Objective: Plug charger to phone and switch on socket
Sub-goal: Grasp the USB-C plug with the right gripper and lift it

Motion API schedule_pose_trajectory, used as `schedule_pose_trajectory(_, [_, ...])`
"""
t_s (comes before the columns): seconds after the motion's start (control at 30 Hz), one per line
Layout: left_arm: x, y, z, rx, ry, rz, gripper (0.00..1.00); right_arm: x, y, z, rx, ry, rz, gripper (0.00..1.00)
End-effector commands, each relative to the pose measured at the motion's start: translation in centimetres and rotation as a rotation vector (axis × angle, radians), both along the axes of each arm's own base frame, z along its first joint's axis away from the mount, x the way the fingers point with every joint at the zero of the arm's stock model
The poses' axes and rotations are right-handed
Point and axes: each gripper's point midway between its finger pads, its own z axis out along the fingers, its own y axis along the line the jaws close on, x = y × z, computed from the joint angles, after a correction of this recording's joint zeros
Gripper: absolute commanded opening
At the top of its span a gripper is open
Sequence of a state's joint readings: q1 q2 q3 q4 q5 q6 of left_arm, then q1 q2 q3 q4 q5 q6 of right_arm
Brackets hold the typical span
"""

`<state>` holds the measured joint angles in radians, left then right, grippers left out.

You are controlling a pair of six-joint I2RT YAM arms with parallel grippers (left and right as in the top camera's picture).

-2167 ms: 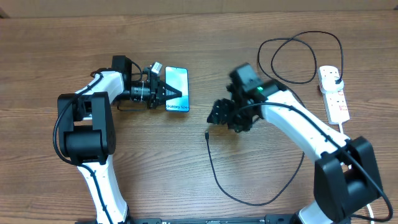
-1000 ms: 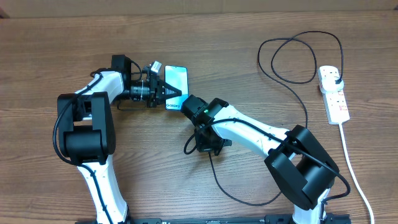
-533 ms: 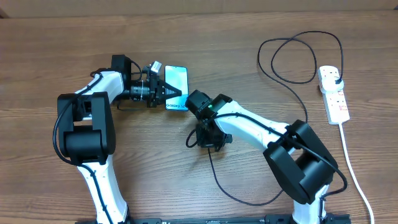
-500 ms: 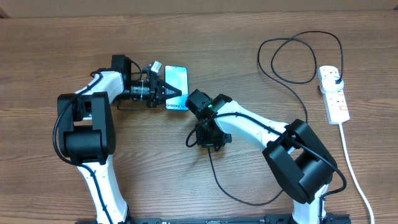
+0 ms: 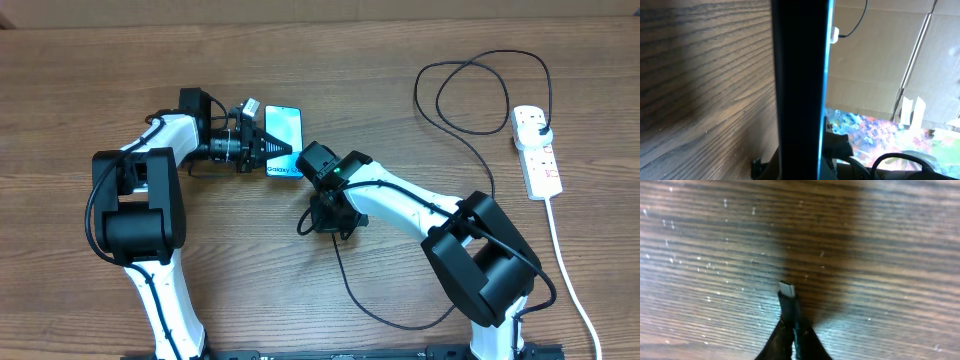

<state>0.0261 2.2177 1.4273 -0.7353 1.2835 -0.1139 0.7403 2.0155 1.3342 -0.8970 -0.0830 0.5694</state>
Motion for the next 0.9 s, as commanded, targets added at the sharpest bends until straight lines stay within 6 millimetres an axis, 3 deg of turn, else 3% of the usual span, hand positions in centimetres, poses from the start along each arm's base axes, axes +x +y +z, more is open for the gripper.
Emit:
schedule_pose_trajectory(0.0, [0.1,-0.2,2.6,-0.051,-0.044,-0.001,0.04,-0.3,-0.3,-1.5,-0.026,0.024,0.002,0.04])
schedule_pose_trajectory(0.13, [0.3,-0.2,2.6,-0.049,-0.058,-0.002,0.04,-0.2,-0.2,-1.5,-0.021,0.021,0.009,0.04])
schedule_pose_trajectory(0.17, [0.4,-0.2,2.6,-0.046,-0.065,-0.002,0.04,-0.2,-0.2,-1.5,-0.017,0.023,0.009,0.11])
schedule_pose_trajectory(0.23, [0.5,-0.2,2.5,-0.041,-0.102,-0.008,0.04,-0.3,-0.1,-1.5,-0.013,0.027,0.009,0.47])
schedule_pose_trajectory(0.3, [0.6,-0.2,2.5,-0.040,-0.127,-0.014,0.04,-0.3,-0.1,-1.5,-0.013,0.026,0.009,0.53])
schedule_pose_trajectory(0.33, [0.6,-0.2,2.5,-0.040,-0.126,-0.014,0.05,-0.2,0.0,-1.5,-0.009,0.022,0.009,0.53])
schedule_pose_trajectory(0.43, [0.6,-0.2,2.6,-0.040,-0.126,-0.013,0.04,0.1,0.2,-1.4,0.001,0.009,0.009,0.38])
schedule_pose_trajectory(0.57, [0.6,-0.2,2.6,-0.040,-0.126,-0.013,0.04,0.3,0.4,-1.4,0.009,0.002,0.009,0.35])
schedule_pose_trajectory(0.67, [0.6,-0.2,2.5,-0.040,-0.126,-0.013,0.04,0.4,0.6,-1.4,0.014,-0.001,0.009,0.20])
schedule_pose_trajectory(0.87, [0.6,-0.2,2.5,-0.040,-0.126,-0.014,0.04,0.4,0.7,-1.4,0.021,0.001,0.009,0.18])
